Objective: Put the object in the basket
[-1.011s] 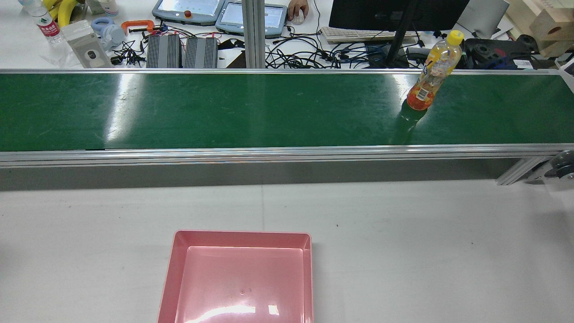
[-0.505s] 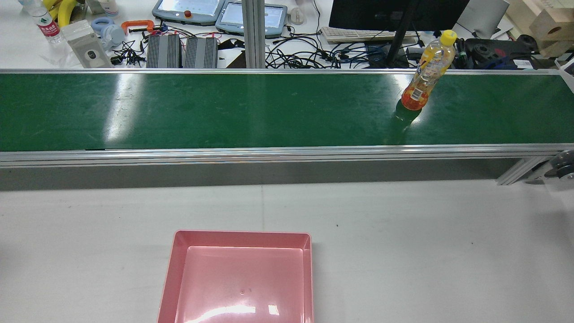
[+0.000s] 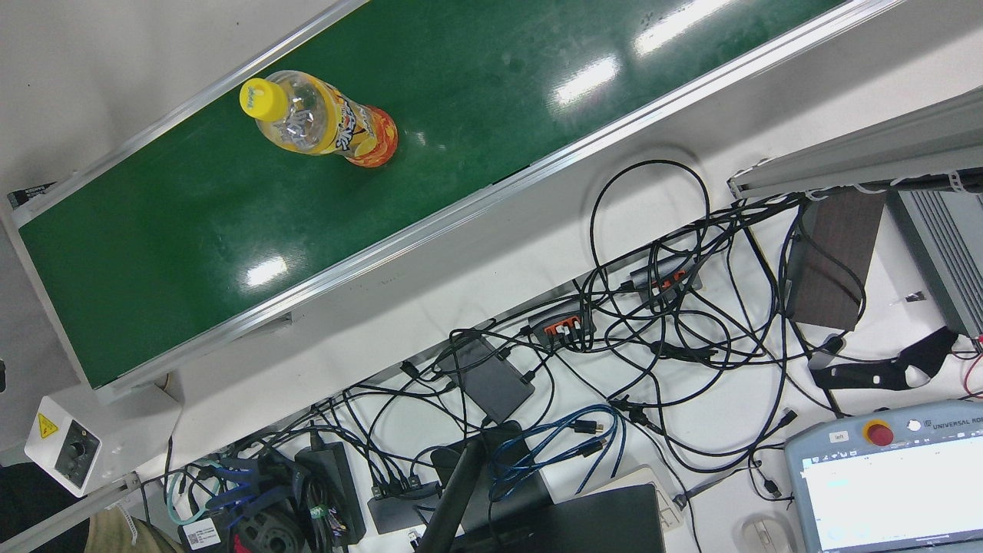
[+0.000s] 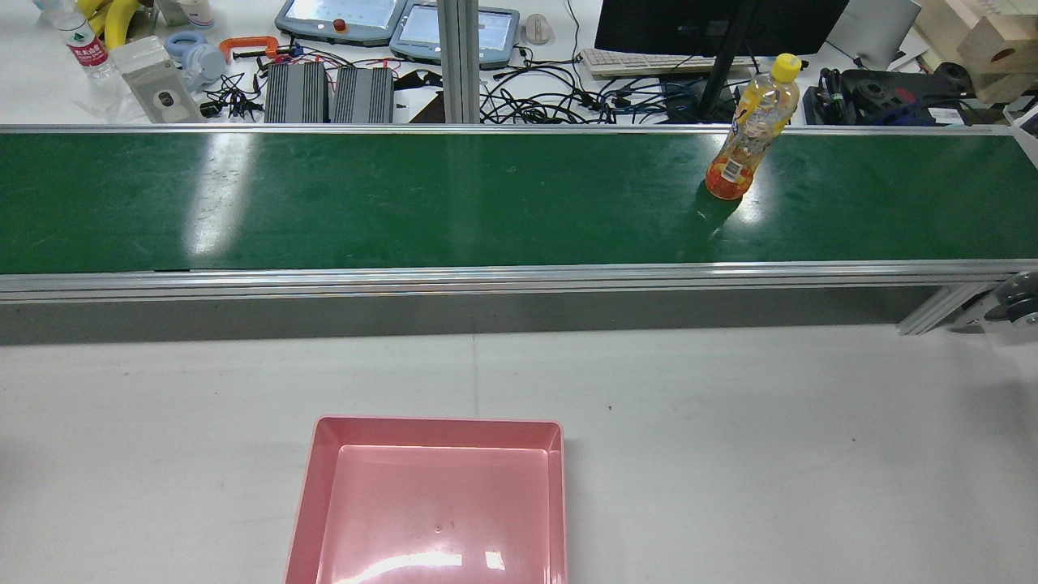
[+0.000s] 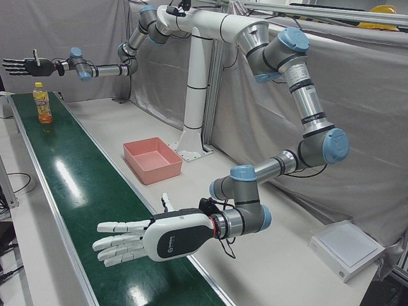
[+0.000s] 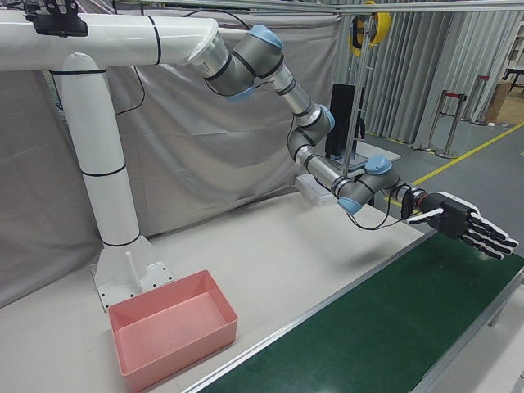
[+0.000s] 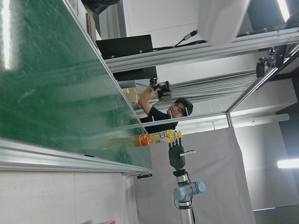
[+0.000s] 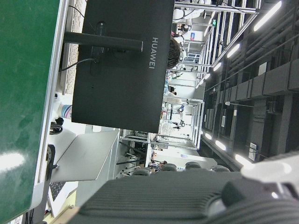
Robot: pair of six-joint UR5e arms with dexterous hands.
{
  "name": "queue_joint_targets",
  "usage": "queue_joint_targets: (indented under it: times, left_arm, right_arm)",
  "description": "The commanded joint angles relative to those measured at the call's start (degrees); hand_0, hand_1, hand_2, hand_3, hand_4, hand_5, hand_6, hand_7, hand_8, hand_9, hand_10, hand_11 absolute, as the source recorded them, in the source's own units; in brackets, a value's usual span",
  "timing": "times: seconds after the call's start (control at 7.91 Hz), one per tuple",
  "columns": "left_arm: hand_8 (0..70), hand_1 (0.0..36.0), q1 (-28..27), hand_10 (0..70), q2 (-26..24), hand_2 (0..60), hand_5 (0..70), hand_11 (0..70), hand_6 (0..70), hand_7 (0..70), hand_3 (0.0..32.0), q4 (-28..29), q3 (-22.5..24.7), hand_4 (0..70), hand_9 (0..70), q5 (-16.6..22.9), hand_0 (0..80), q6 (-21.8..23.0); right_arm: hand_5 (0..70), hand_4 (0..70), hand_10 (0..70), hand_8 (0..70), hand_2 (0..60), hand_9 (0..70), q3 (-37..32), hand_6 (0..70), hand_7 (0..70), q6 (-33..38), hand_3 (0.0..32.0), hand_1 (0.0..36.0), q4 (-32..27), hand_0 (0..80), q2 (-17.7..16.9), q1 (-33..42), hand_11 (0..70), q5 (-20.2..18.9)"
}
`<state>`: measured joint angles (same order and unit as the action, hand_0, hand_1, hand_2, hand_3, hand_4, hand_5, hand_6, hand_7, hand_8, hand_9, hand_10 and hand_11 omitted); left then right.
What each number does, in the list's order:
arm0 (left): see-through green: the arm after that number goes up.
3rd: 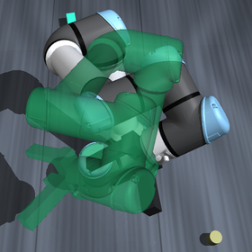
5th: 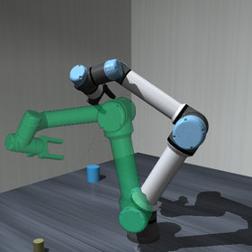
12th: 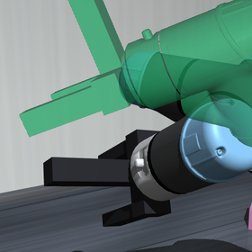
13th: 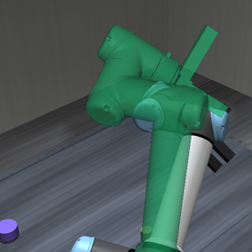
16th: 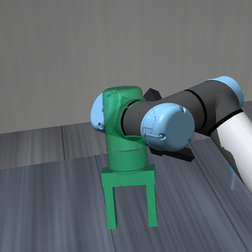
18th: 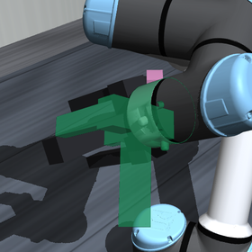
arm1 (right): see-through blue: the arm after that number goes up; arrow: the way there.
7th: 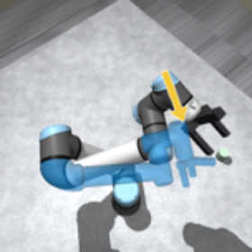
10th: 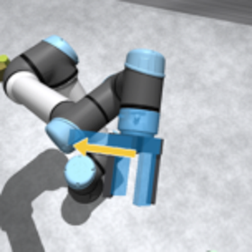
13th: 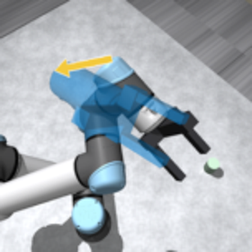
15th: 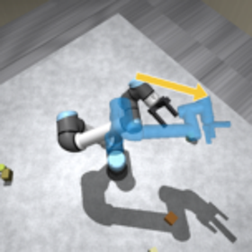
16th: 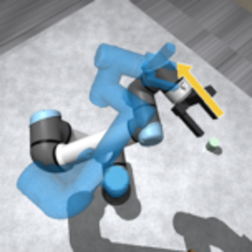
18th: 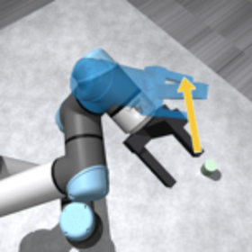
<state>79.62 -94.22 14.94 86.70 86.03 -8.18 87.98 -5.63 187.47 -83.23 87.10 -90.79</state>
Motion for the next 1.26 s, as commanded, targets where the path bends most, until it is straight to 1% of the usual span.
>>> queue_joint_targets:
  times: [0.0, 0.25, 0.51, 0.63, 0.76, 0.88, 1.01, 1.14]
  left_arm:
    - [0.1, 8.0, -0.17, 1.0, 0.0, 0.0, 7.1, 3.9, 0.8, 0.1, 0.0, 0.17, 0.05, 9.6, 0.0, 0.02, 80.0, 0.0]
    - [0.0, 8.1, -0.26, 1.9, 0.0, 0.0, 7.0, 5.2, 0.7, 0.0, 0.0, 0.26, 0.49, 9.2, 0.0, 0.02, 80.0, 0.0]
    - [0.0, 7.9, -0.52, 0.4, 0.0, 0.0, 6.8, 3.0, 0.5, 0.0, 0.0, 0.18, 0.4, 10.1, 0.0, 0.11, 80.0, -0.08]
    - [0.2, 8.8, -1.65, 0.0, -0.09, 0.0, 8.5, 2.5, 0.4, 0.0, 0.0, 0.18, 0.4, 11.7, 0.0, 0.11, 80.0, -0.08]
    - [0.5, 9.8, -2.62, 0.5, -0.09, 0.0, 10.2, 3.6, 0.4, 0.1, 0.0, 0.17, 0.49, 12.7, 0.0, 0.11, 80.0, -0.17]
    - [0.6, 10.7, -2.81, 0.5, -0.09, 0.0, 11.5, 3.6, 0.4, 0.3, 0.0, -0.35, 0.4, 13.5, 0.0, 0.02, 80.0, -0.43]
    - [0.7, 10.1, -2.89, 0.8, -0.09, 0.0, 10.8, 4.0, 0.5, 0.2, 0.0, -0.27, 0.49, 12.7, 0.0, -0.07, 80.0, -0.44]
    - [0.5, 9.5, -4.64, 1.0, -0.18, 0.0, 10.0, 4.2, 0.4, 0.3, 0.0, -0.26, 0.49, 11.6, 0.0, -0.07, 80.0, -0.52]
  right_arm:
    - [0.0, 0.0, 0.0, 0.0, 0.0, 0.0, 0.0, 0.0, 0.0, 0.0, 0.0, 0.0, 0.0, 0.0, 0.0, 0.0, 0.0, 0.0]
    - [0.0, 0.0, 0.0, 0.0, 0.0, 0.0, 0.0, 0.0, 0.0, 0.0, 0.0, 0.0, 0.0, 0.0, 0.0, 0.0, 0.0, 0.0]
    - [0.0, 0.0, 0.0, 0.0, 0.0, 0.0, 0.0, 0.0, 0.0, 0.0, 0.0, 0.0, 0.0, 0.0, 0.0, 0.0, 0.0, 0.0]
    - [0.0, 0.0, 0.0, 0.0, 0.0, 0.0, 0.0, 0.0, 0.0, 0.0, 0.0, 0.0, 0.09, 0.0, 0.0, 0.0, 0.0, 0.0]
    - [0.0, 0.0, 0.0, 0.0, 0.0, 0.0, 0.0, 0.0, 0.0, 0.0, 0.0, 0.0, 0.0, 0.0, 0.0, 0.0, 0.0, 0.0]
    - [0.0, 0.0, 0.0, 0.0, 0.0, 0.0, 0.0, 0.0, 0.0, 0.0, 0.0, 0.0, 0.0, 0.0, 0.0, 0.0, 0.0, 0.09]
    - [0.0, 0.0, 0.0, 0.0, 0.0, 0.0, 0.0, 0.0, 0.0, 0.0, 0.0, 0.0, 0.0, 0.0, 0.0, 0.0, 0.0, 0.0]
    - [0.0, 0.0, 0.0, 0.0, 0.0, 0.0, 0.0, 0.0, 0.0, 0.0, 0.0, 0.0, 0.0, 0.0, 0.0, 0.0, 0.0, 0.0]
